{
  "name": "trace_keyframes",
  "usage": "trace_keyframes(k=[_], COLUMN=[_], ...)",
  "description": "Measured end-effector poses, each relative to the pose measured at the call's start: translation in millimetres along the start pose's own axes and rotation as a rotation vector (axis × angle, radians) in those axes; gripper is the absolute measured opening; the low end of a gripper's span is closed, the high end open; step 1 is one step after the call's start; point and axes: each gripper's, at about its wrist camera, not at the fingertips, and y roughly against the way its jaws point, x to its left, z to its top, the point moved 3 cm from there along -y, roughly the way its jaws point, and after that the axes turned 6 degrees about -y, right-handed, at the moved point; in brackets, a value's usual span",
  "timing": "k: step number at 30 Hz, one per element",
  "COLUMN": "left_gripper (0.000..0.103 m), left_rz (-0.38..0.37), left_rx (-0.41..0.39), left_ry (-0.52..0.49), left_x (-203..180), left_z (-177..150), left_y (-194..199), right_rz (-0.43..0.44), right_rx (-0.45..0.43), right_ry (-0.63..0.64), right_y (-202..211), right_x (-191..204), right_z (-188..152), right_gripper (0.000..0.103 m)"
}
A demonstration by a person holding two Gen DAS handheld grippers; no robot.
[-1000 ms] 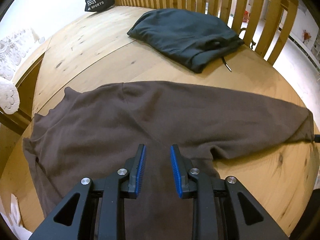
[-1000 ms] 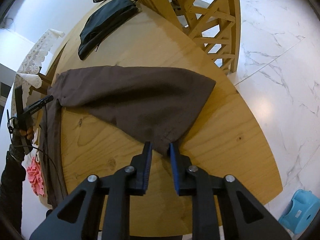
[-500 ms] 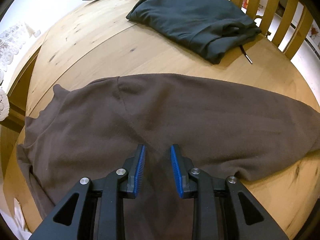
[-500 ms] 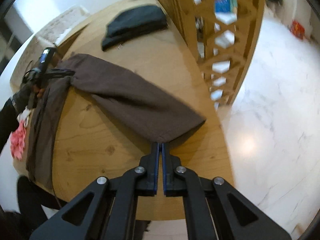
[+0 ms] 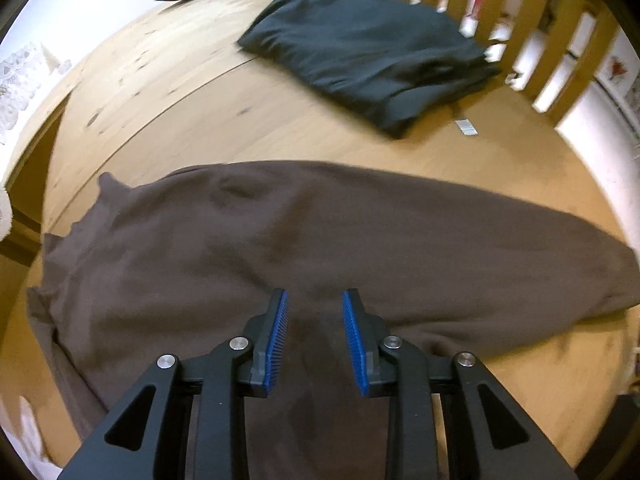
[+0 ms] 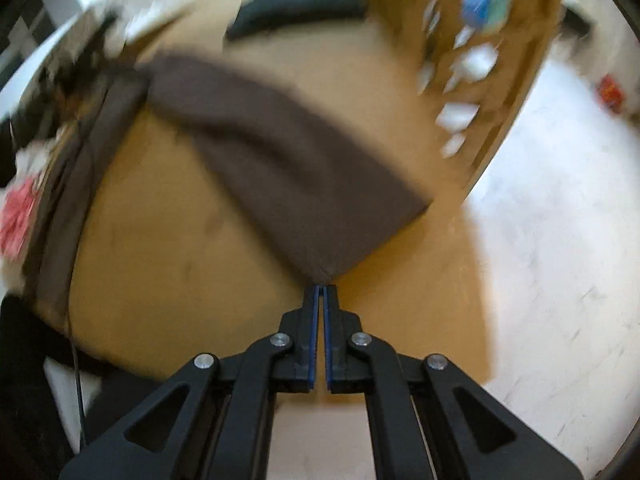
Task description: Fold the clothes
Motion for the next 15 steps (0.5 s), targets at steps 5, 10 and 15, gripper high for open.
trace_keyframes(k=[5,10,15], left_gripper=[0.027,0.028,0.03], left_rz=[-0.137,-0.302,-0.359], left_rx=[-0.035,-0.088,-0.107], left_ry=[-0.235,-0.496,-0.658], left_x=[-114.9,-257.3,-355.5], left_z=[-8.6,-12.4,-11.4], left_y=[30.3,42.3,37.4], right_rz=[0.047,0.145,0.158], right_rx=[0.011,-0.079,-0.09], right_ry=[-0.143,-0.41,-0.469], right_y=[17.5,40.6,36.5], right_x=[-26.8,-82.6,-98.9], right_z=[-8.9,13.1,24.1], right_gripper=[0.009,0.023,0.023])
